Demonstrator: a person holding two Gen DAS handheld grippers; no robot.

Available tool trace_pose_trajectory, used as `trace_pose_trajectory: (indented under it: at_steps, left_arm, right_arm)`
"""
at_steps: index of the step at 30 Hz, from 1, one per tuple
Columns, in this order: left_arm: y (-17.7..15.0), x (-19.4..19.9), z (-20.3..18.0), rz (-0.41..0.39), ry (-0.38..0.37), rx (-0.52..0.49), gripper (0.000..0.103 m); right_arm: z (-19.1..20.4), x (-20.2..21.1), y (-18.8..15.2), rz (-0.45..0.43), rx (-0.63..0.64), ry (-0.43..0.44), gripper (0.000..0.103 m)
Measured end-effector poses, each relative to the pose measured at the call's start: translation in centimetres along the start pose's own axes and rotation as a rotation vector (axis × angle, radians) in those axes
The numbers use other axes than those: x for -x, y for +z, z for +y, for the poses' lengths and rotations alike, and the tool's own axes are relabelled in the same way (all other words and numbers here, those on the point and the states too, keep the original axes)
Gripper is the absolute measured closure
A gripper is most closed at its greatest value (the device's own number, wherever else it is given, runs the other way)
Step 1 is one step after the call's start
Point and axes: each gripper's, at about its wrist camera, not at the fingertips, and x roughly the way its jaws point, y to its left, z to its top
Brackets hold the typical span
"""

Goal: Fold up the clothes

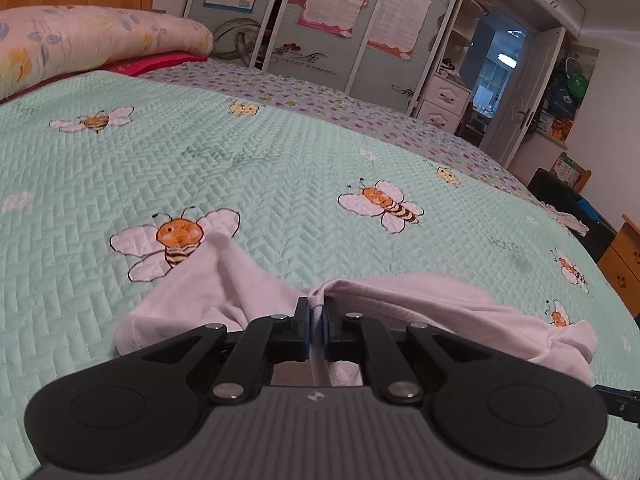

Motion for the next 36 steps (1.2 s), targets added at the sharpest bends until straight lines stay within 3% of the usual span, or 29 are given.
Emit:
trace_pose_trajectory:
  at_steps: [6, 7, 8, 10, 14, 18, 22, 24, 29, 31, 36]
  left_arm:
    - [-0.3, -0.3, -0.4, 0.023, -0.002, -0.015, 0.098]
    - [-0.3, -0.2, -0.4, 0.023, -0.007, -0.014, 0.098]
    - [-0.3, -0.2, -0.4, 0.024, -0.012, -0.014, 0.098]
    - [-0.3, -0.1, -0.5, 0.025, -0.016, -0.018, 0.098]
    - [-0.3, 0.1, -1.1, 0.034, -0.053, -0.032, 0.098]
    - [-0.6, 0.2, -2.5, 0.039, -0.077, -0.083, 0.098]
    - [-1.0, 0.0, -3.4, 0.058, -0.082, -0.124, 0.098]
    - [-1.2, -0.2, -3.5, 0.071, -0.069, -0.138, 0.098]
    - [-1.6, -0.4, -3.4, 0.092, -0.046, -0.151, 0.098]
    - [-1.8, -0.5, -3.4, 0.094, -0.042, -0.152, 0.098]
    - [-2.1, -0.4, -3.7, 0.102, -0.023, -0.18, 0.098]
  right_arm:
    - [1.4, -1.9, 0.7, 0.041, 0.034, 0.011, 0.046]
    - [1.4, -2.3, 0.8, 0.059, 0.024, 0.013, 0.059]
    - [1.4, -2.8, 1.0, 0.076, 0.014, 0.015, 0.084]
    - [1.1, -3.4, 1.4, 0.09, 0.004, 0.002, 0.103]
    - [-0.8, -2.1, 3.3, -0.016, -0.049, -0.047, 0.103]
    - [-2.4, -1.4, 4.3, -0.028, -0.059, -0.089, 0.103]
    - [-3.2, -1.4, 3.3, 0.052, -0.002, -0.145, 0.096]
    - [-3.4, -0.3, 2.9, 0.039, 0.012, -0.159, 0.094]
    - [-1.5, 1.8, 2.4, -0.007, 0.116, -0.14, 0.048]
    - [-0.7, 2.0, 2.3, -0.003, 0.142, -0.113, 0.037]
    - [-0.3, -1.3, 1.6, 0.079, 0.099, -0.074, 0.037]
